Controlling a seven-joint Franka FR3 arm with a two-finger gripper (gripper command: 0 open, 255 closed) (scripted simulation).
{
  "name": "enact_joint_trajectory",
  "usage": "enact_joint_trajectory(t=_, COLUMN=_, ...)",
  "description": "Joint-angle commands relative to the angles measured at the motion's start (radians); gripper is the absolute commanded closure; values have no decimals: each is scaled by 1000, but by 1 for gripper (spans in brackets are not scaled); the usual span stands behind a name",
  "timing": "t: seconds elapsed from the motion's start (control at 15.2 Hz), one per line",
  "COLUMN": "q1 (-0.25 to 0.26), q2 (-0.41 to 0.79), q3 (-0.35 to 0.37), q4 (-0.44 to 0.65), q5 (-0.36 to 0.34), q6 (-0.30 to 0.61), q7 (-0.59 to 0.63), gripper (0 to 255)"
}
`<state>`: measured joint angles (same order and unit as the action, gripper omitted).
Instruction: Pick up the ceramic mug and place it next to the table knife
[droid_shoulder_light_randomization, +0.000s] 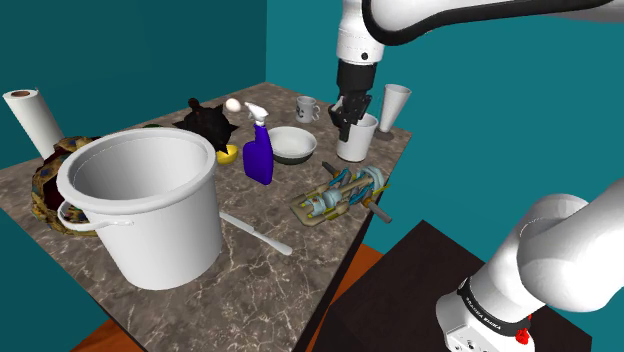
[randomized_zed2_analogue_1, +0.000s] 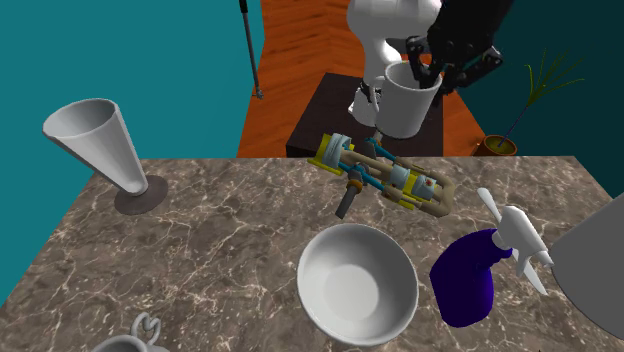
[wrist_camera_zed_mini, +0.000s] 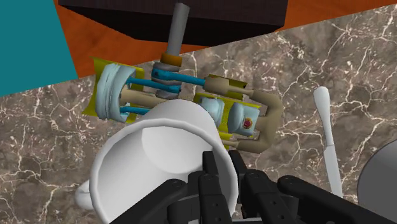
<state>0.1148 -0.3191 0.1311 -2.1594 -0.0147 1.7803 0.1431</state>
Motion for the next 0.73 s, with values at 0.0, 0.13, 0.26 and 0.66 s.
enact_joint_trajectory(t=0.0, q1=19, q2=-8, q3=29, q4=-5, q5=14, q6=-4, q7=45, gripper=255)
enact_joint_trajectory(t=0.13, q1=40, q2=-12, q3=62, q4=-6, q5=28, q6=-8, q7=92, gripper=255)
enact_joint_trajectory(t=0.26, q1=60, q2=-12, q3=94, q4=-3, q5=42, q6=-12, q7=140, gripper=255)
enact_joint_trajectory(t=0.66, q1=118, q2=14, q3=195, q4=33, q5=78, q6=-21, q7=287, gripper=255)
